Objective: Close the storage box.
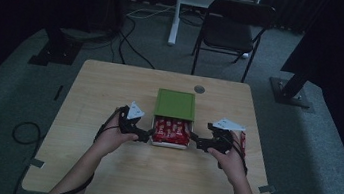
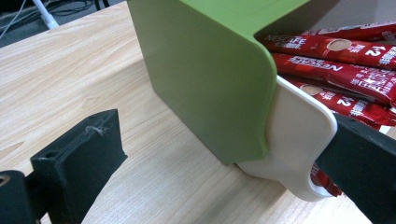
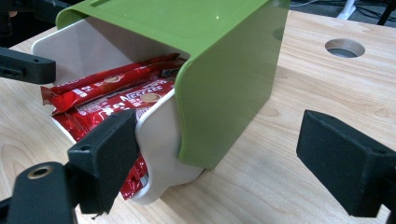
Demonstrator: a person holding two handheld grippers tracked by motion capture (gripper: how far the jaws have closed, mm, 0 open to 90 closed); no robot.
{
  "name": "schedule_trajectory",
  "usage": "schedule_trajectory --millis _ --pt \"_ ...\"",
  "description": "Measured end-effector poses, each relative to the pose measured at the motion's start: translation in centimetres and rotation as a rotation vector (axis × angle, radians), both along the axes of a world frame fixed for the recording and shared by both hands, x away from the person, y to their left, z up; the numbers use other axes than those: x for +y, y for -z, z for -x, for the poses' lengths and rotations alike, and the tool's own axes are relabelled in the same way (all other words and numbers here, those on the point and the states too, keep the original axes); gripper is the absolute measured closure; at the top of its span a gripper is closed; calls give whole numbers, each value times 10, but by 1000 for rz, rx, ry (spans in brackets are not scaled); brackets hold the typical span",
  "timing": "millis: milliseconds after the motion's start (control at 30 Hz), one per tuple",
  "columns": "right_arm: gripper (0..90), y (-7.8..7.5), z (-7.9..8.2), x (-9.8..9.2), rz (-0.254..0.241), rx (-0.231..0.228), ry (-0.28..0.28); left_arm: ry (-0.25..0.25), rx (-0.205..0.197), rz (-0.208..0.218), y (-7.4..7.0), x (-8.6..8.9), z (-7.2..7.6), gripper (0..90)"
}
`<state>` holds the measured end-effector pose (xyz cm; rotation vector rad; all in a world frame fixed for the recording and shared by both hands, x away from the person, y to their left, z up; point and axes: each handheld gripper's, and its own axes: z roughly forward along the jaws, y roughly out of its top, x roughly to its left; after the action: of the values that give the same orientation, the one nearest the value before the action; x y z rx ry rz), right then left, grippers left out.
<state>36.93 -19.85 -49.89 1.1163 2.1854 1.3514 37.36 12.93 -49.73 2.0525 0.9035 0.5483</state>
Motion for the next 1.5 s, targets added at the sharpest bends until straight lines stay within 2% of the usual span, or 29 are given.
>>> schedule_trajectory --millis 200,600,767,1067,1200,1267,1500 --pt "126 1 -4 1 -7 -2 12 -6 2 9 1 1 -6 27" --pt "126 1 -14 4 16 -6 29 -22 -2 13 3 -1 -17 28" --pt "126 1 -19 5 21 -8 38 -24 -13 -4 2 -2 -21 28" --pt "125 2 -23 6 14 -9 56 -34 -11 -4 3 -3 -25 28" --pt "111 2 -23 6 18 -11 64 -33 -25 -24 1 -4 -25 28" --pt "110 2 -23 6 19 -15 67 -44 -7 -13 2 -4 -25 28" --pt "121 2 -23 7 21 -13 64 -46 2 2 3 -4 -27 28"
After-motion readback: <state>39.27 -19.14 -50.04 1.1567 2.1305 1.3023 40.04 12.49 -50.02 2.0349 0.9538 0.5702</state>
